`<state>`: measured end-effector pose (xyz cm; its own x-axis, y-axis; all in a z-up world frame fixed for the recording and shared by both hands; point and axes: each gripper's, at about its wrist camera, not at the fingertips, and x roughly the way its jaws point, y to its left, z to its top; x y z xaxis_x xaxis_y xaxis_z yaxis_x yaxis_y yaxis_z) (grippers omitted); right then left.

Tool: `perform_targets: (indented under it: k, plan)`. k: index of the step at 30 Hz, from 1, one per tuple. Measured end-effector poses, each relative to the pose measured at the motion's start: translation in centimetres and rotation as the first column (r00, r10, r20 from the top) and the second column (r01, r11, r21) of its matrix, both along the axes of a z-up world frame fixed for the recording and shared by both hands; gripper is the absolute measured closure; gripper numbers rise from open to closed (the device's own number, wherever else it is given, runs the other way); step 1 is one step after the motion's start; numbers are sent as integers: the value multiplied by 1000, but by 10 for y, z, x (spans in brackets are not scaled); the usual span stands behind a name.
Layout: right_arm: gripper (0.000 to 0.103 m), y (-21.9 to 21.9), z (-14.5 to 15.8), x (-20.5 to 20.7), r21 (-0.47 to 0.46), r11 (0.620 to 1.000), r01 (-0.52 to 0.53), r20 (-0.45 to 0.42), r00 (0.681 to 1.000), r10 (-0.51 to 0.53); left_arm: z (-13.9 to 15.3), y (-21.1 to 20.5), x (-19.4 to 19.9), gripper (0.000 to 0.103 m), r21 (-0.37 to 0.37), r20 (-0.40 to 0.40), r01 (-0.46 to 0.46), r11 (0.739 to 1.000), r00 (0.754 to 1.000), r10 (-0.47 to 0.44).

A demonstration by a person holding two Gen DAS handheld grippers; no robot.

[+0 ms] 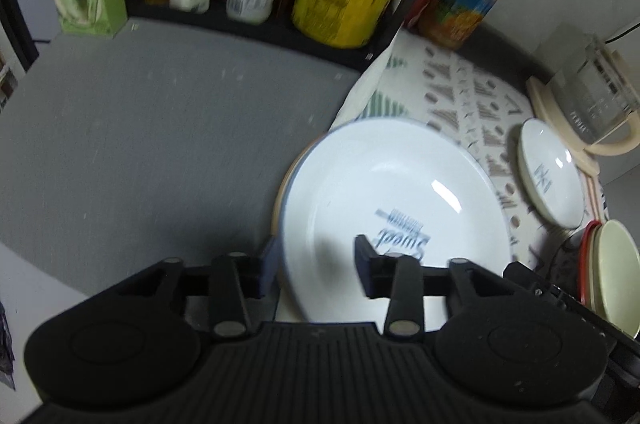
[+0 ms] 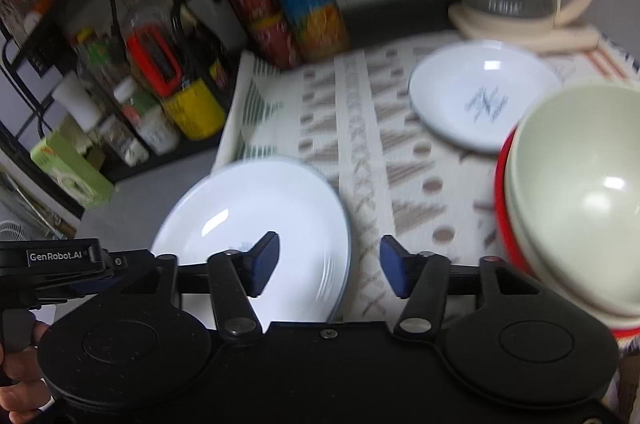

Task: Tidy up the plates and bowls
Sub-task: 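Lower the 'Sweet' plate onto the gold-flower plate and open both grippers, then move both grippers to the 'BAKERY' plate and grasp its rim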

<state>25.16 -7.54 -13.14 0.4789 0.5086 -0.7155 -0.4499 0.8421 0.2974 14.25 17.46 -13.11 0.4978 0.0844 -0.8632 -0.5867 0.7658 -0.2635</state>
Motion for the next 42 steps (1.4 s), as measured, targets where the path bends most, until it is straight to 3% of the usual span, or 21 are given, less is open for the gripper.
perform_targets:
  k: [2,5,10,16,27,42]
  plan:
    - [37,-3,11,4,8,1000,14,34,999,-14,7,-2,6,43,17,19,6,1000,1000,-6]
    - [24,-11,25,12,24,999,43,75,996,-45,18,-6,16,34,30,52,22,999,998,-23]
    - [14,-28,39,28,46,994,100,107,989,-104,29,-15,34,32,28,82,50,998,995,-52]
    - [11,-44,45,44,45,987,154,124,980,-158,36,-26,58,26,44,104,91,995,990,-95]
    - [3,-63,49,70,29,972,232,126,964,-234,35,-46,109,26,23,129,183,983,974,-185]
    - [3,-91,33,116,-19,924,382,48,923,-381,24,-72,181,26,-16,113,346,938,933,-342]
